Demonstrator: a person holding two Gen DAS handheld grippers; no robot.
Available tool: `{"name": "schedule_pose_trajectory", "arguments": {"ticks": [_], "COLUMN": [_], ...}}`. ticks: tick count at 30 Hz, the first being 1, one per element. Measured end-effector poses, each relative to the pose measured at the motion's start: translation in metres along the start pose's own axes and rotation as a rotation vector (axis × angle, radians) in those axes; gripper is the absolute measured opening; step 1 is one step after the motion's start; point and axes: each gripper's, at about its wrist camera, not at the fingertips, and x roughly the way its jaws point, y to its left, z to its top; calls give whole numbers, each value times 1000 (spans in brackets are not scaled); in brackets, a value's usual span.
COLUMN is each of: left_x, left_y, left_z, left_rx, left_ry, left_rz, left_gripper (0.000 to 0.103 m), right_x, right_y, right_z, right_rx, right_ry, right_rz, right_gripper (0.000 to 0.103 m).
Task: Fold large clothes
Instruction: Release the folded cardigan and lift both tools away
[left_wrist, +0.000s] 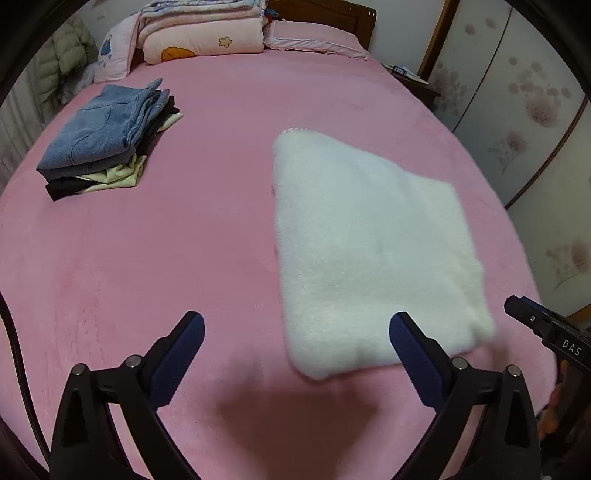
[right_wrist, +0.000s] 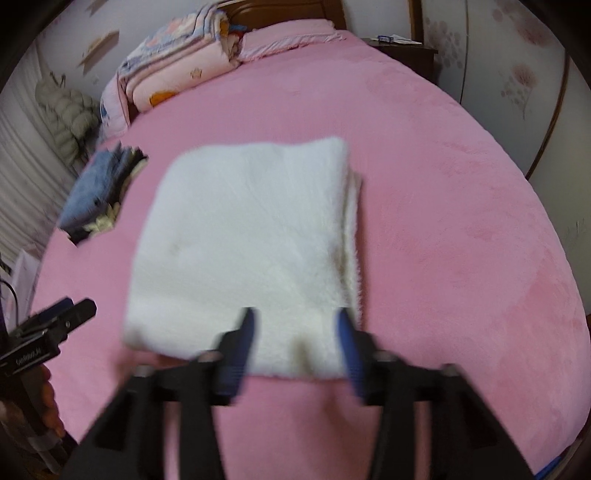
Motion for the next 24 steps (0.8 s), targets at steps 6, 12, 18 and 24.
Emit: {"name": "schedule_pose_trajectory", "arguments": {"ticks": [6, 12, 18, 24], "left_x": [-30, -50, -38, -3], "left_y": [5, -8, -15, -21], "left_z": [15, 48, 91, 124], "left_rx": [-95, -51, -53, -30], "left_ry": [-33, -82, -73, -53], "left_rz": [-67, -28, -75, -66], "left_gripper": [101, 101, 102, 102], "right_x": [-43, -64, -60, -46], "right_y": [-4, 2, 13, 16], "right_z": [20, 40, 70, 106], "right_rx": [68, 59, -13, -77], "right_ry": [-90, -161, -180, -174], "right_rz": [65, 70, 74, 43], "right_gripper": [75, 79, 79, 79]}}
